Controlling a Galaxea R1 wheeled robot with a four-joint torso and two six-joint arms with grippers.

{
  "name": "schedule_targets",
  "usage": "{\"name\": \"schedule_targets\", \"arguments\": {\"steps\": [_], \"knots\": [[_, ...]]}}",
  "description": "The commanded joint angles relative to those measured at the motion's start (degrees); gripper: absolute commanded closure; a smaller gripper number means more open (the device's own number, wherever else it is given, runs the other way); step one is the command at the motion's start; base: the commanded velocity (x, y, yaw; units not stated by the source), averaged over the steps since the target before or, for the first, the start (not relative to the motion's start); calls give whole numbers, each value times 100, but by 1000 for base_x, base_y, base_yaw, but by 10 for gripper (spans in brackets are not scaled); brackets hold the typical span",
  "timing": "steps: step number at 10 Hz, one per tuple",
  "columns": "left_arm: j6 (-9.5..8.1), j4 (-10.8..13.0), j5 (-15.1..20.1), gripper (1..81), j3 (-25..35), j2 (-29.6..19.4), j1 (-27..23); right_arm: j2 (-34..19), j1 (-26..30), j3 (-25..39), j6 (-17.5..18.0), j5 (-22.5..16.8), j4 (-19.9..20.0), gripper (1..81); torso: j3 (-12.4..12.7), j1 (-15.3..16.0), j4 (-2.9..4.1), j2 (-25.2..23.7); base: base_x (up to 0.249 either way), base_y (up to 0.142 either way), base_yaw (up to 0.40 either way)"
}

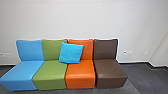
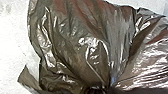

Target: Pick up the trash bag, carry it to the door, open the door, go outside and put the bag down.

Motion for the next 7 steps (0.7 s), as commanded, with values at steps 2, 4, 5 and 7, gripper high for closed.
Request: {"name": "schedule_targets", "arguments": {"steps": [2,4,5,7], "knots": [[150,-57,549,811,-472,31,-76,217,86,-777,-3,-288,-24,10,162,-476,0,735,0,0,0],[159,39,549,811,-998,355,3,428,-11,-1268,5,-270,-7,10,304,-684,0,1038,0,0,0],[150,109,549,811,-1173,460,21,515,-38,-1478,5,-261,11,10,334,-800,0,1222,0,0,0],[159,197,557,811,-1562,699,91,753,-116,-1885,5,-261,11,10,343,-1069,0,1635,0,0,0]]}}
